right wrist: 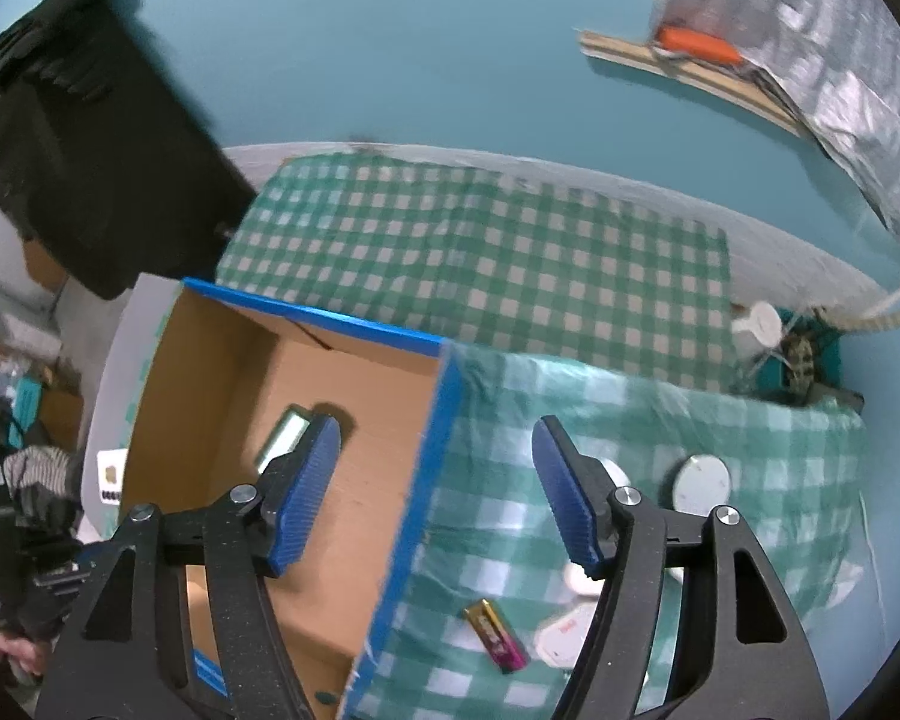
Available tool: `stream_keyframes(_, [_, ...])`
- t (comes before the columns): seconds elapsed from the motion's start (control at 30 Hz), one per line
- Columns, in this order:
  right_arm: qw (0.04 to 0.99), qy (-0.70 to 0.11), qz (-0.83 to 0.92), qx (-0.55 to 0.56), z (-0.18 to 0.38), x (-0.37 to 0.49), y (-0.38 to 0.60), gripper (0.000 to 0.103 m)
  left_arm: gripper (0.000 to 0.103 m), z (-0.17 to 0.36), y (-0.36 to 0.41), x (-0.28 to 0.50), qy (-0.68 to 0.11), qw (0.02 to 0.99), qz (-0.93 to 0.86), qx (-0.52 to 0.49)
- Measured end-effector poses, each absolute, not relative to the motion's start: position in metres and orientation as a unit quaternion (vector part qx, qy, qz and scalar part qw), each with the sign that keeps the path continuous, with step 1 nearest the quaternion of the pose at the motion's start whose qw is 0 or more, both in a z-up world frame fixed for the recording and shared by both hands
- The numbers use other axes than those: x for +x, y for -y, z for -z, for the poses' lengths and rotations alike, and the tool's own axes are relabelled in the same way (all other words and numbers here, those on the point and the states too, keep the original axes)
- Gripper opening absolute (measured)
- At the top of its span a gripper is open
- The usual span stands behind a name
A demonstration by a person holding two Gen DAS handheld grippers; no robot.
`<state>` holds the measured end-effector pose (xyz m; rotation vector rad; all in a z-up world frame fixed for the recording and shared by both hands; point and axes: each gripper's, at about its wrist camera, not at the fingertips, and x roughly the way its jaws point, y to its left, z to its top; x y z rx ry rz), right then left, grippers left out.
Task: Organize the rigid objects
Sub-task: 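Move the right tool back over the white pill bottle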
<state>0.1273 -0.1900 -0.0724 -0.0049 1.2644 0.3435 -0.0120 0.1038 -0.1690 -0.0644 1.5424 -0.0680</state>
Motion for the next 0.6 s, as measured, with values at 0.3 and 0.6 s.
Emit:
stream_keyframes(0.3, [0.781,-0.615,-0.107,0.030,0.091,0.120,0.240,0.068,0.006,0.166,-0.103,-0.011,-0.695,0.718,0.033,-0.026])
stream_keyframes(0.6, [0.756,-0.646,-0.059,0.086,0.136,0.125,0.275,0.068,0.006,0.165,-0.103,-0.009,-0.695,0.718,0.031,-0.029])
